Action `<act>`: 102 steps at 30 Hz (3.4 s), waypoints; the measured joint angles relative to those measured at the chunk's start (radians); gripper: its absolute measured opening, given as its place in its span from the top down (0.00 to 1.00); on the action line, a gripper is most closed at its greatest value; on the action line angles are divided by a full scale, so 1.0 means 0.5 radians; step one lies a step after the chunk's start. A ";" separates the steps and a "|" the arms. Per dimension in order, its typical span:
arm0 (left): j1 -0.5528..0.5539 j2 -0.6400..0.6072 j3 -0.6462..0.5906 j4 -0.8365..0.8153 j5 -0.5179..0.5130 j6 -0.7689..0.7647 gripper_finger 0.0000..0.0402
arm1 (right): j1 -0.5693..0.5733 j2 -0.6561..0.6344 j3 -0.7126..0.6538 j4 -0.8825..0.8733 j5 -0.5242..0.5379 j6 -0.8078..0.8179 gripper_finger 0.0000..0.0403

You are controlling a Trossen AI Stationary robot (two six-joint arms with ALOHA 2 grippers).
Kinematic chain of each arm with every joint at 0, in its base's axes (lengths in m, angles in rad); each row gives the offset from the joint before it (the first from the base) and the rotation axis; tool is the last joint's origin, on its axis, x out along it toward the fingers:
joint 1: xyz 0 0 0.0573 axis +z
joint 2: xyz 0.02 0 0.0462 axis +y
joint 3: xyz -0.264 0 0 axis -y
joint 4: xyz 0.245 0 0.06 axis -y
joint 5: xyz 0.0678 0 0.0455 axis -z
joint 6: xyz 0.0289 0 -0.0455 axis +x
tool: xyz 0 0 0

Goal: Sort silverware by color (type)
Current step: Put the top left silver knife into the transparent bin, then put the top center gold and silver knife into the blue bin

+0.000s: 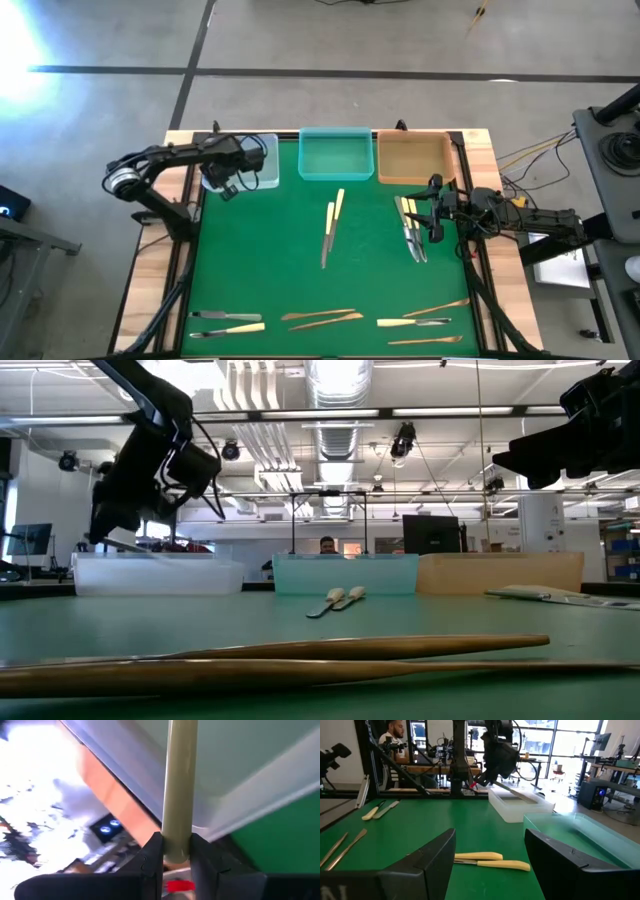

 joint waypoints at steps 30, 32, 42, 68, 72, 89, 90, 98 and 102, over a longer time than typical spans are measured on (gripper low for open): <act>-0.564 0.029 0.773 0.901 0.990 -0.602 0.56 | 0.000 0.000 0.000 0.000 0.000 0.000 0.43; -0.660 0.106 0.860 0.962 0.900 -0.756 0.57 | 0.000 0.000 0.000 0.000 0.000 -0.001 0.43; -0.977 0.892 1.392 0.907 0.849 -0.829 0.58 | 0.000 0.000 0.000 0.000 0.000 0.000 0.43; -1.049 1.933 2.665 0.041 0.722 -0.824 0.58 | 0.000 0.000 0.000 0.000 0.001 0.000 0.43; -1.019 1.963 2.665 0.093 0.786 -0.970 0.58 | 0.000 0.000 0.000 0.000 0.000 0.000 0.43; -0.958 2.137 2.680 0.166 1.034 -1.271 0.82 | 0.000 0.000 0.000 0.000 0.000 0.000 0.43; -0.956 2.137 2.680 0.164 1.033 -1.275 0.82 | 0.000 0.000 0.000 0.000 0.000 0.000 0.43; -0.904 2.151 2.669 0.163 1.040 -1.306 0.79 | 0.000 0.000 0.000 0.000 0.000 -0.001 0.43; -0.873 2.159 2.667 0.179 1.069 -1.316 0.79 | 0.000 0.000 0.000 0.000 0.001 -0.001 0.43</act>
